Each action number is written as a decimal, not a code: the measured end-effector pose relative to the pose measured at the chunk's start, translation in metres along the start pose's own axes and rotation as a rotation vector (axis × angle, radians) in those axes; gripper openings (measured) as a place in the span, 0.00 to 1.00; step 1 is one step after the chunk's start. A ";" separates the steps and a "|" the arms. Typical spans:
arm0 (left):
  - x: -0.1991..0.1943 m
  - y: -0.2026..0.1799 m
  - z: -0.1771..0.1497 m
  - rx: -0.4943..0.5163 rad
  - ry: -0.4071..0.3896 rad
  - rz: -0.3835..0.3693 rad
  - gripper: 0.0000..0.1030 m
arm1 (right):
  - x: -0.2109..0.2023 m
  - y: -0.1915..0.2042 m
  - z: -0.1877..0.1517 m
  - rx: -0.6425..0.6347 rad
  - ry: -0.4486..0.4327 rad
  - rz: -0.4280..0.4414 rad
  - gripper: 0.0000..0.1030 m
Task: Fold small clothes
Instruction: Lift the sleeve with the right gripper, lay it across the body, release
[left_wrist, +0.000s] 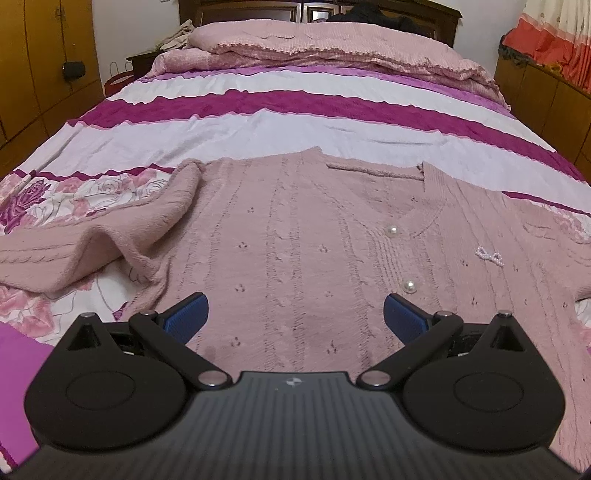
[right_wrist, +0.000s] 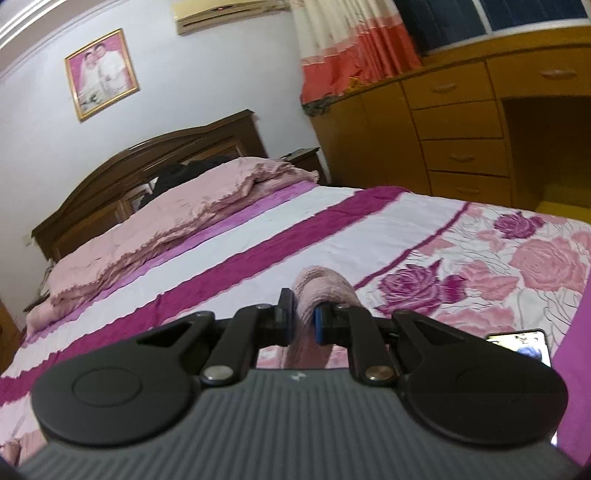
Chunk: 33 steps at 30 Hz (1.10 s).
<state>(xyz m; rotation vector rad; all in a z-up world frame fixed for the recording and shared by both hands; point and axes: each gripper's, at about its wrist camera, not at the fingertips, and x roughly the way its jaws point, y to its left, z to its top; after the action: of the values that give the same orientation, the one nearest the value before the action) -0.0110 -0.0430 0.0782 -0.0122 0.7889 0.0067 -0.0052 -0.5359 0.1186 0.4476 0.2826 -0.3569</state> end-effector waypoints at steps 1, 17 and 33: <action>-0.002 0.002 -0.001 0.001 -0.004 0.001 1.00 | -0.001 0.006 0.000 -0.002 0.000 0.012 0.14; -0.027 0.041 -0.011 0.010 -0.083 0.055 1.00 | -0.016 0.148 -0.021 -0.088 0.057 0.254 0.14; -0.035 0.101 -0.012 -0.012 -0.129 0.108 1.00 | -0.021 0.264 -0.109 -0.205 0.235 0.397 0.13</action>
<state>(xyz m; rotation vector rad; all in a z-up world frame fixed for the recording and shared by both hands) -0.0451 0.0577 0.0937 0.0196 0.6602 0.1134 0.0594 -0.2577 0.1289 0.3334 0.4449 0.1136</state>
